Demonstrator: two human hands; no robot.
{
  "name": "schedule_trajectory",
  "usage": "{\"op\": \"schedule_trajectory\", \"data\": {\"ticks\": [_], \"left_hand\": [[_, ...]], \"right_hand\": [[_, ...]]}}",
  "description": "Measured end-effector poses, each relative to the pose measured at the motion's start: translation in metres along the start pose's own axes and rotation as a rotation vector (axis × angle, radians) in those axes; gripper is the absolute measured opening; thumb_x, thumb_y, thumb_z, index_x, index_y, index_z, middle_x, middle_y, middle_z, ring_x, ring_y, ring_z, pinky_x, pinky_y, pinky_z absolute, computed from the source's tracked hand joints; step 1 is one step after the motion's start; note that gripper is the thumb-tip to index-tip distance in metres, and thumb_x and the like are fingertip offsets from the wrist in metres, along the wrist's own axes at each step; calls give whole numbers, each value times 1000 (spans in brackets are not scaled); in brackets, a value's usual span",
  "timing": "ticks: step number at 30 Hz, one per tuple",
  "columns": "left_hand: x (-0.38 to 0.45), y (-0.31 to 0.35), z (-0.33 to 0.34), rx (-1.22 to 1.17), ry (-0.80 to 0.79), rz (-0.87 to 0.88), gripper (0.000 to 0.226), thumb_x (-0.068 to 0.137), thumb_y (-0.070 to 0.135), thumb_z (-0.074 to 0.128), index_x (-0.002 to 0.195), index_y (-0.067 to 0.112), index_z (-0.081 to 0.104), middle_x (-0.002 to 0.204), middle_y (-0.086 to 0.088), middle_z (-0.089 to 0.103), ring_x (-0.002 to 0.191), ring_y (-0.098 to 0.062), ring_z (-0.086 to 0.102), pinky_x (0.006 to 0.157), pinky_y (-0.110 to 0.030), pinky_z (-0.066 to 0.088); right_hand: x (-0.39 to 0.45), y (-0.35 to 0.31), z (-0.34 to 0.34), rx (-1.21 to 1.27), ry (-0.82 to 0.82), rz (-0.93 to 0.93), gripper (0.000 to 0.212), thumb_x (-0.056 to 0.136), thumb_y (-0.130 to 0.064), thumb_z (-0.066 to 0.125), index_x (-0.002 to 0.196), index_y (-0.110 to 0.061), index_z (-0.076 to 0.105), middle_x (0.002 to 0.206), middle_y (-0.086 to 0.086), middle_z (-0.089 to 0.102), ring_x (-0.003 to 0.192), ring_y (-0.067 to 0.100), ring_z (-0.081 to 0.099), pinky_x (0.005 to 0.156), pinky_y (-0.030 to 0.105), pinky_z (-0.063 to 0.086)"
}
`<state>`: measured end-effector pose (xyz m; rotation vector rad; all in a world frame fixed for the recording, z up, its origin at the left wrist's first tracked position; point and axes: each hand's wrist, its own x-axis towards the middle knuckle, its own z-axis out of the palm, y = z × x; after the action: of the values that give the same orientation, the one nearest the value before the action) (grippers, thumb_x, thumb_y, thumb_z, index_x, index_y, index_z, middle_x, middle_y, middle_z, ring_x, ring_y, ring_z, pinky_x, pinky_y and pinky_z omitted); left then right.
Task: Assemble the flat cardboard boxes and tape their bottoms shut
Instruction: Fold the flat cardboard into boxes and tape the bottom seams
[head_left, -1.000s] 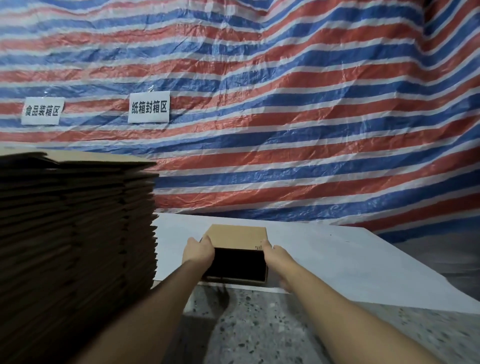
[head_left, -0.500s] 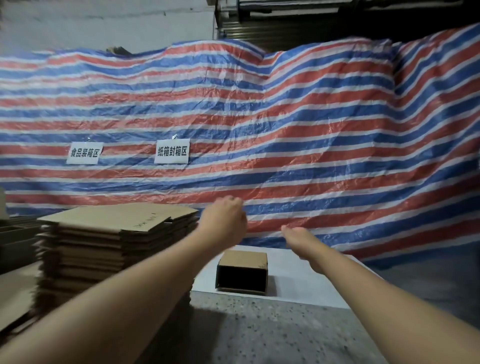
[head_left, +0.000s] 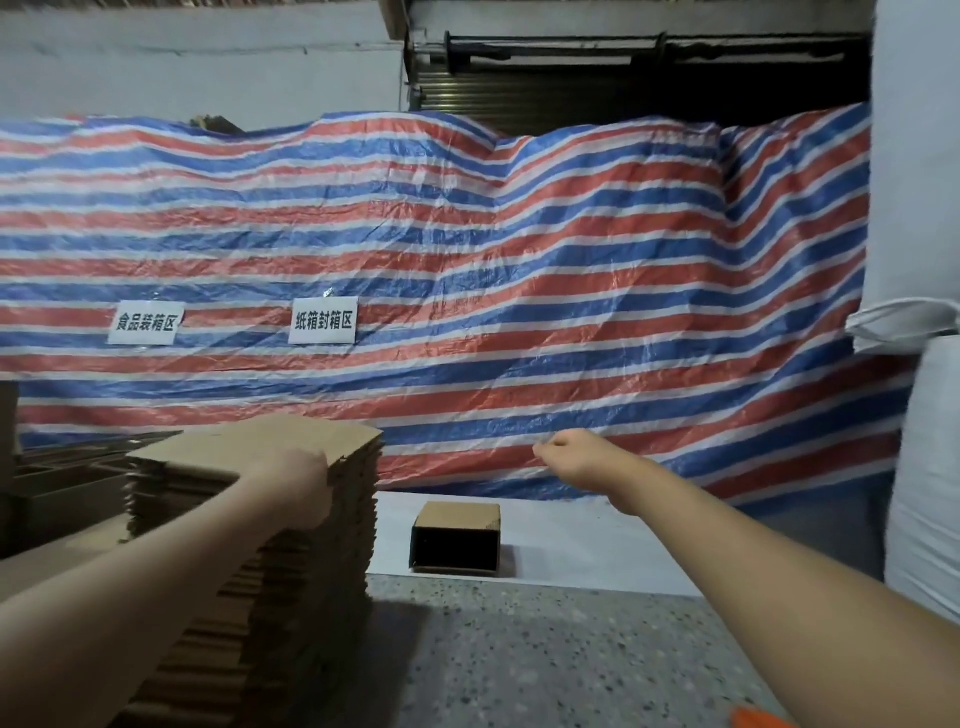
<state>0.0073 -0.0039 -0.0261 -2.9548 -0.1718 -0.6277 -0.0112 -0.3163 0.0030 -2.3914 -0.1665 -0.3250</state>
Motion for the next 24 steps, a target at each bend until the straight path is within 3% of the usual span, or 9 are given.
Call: {"op": "schedule_trajectory", "data": {"ticks": [4, 7, 9, 11, 13, 16, 19, 21, 24], "left_hand": [[-22, 2, 1, 14, 220, 99, 24, 101, 28, 40, 114, 19, 58, 108, -2, 65, 98, -22, 61, 83, -36, 51], [-38, 1, -18, -46, 462, 211, 22, 104, 29, 40, 104, 18, 59, 97, -2, 68, 84, -23, 63, 74, -35, 50], [-45, -2, -44, -187, 601, 248, 16, 101, 24, 48, 102, 16, 62, 90, -5, 69, 75, -26, 64, 66, -37, 51], [-51, -2, -76, -392, 653, 272, 12, 96, 17, 56, 105, 16, 65, 91, -7, 71, 73, -28, 63, 63, -36, 50], [-56, 2, -110, -572, 692, 297, 14, 96, 18, 57, 105, 19, 68, 90, -2, 69, 73, -22, 59, 61, -31, 44], [-66, 13, -144, -771, 661, 321, 11, 99, 30, 53, 97, 32, 64, 83, 12, 62, 73, -8, 55, 61, -26, 40], [-72, 25, -150, -1022, 489, 364, 14, 99, 35, 54, 92, 29, 64, 80, 10, 67, 76, -6, 61, 64, -28, 45], [-74, 33, -142, -1226, 331, 379, 14, 98, 37, 53, 95, 31, 65, 81, 12, 70, 78, -1, 64, 68, -26, 46], [-68, 50, -119, -1446, 240, 297, 14, 98, 38, 54, 100, 29, 64, 96, 4, 70, 89, -12, 64, 79, -32, 52]], "right_hand": [[-5, -4, -1, 14, -24, -7, 38, 106, -38, 42, 128, -10, 56, 118, 12, 57, 100, 23, 55, 83, 37, 41], [-5, -8, 3, 35, 14, -38, 31, 105, -37, 43, 96, -12, 57, 92, 10, 54, 80, 18, 51, 71, 33, 40], [-5, -13, 2, 103, 80, -76, 33, 105, -42, 44, 88, -15, 52, 84, 4, 50, 75, 15, 48, 68, 32, 40], [-2, -19, -4, 234, 145, -104, 37, 102, -52, 44, 105, -16, 52, 96, 0, 53, 88, 15, 53, 76, 34, 43], [-1, -23, -16, 381, 201, -127, 56, 98, -61, 45, 129, -14, 47, 116, 1, 52, 107, 20, 51, 87, 38, 41], [-3, -25, -33, 597, 284, -165, 81, 90, -72, 48, 147, -16, 37, 143, 3, 44, 131, 26, 44, 100, 44, 37], [-14, -20, -45, 740, 333, -250, 73, 74, -78, 50, 125, -26, 50, 119, -13, 57, 112, 12, 54, 93, 34, 36], [-21, -12, -52, 795, 364, -284, 64, 75, -76, 53, 113, -24, 60, 107, -8, 67, 100, 11, 62, 83, 31, 45], [-33, -1, -58, 790, 462, -257, 60, 77, -72, 60, 109, -21, 66, 101, -4, 74, 95, 18, 69, 71, 31, 53]]}}
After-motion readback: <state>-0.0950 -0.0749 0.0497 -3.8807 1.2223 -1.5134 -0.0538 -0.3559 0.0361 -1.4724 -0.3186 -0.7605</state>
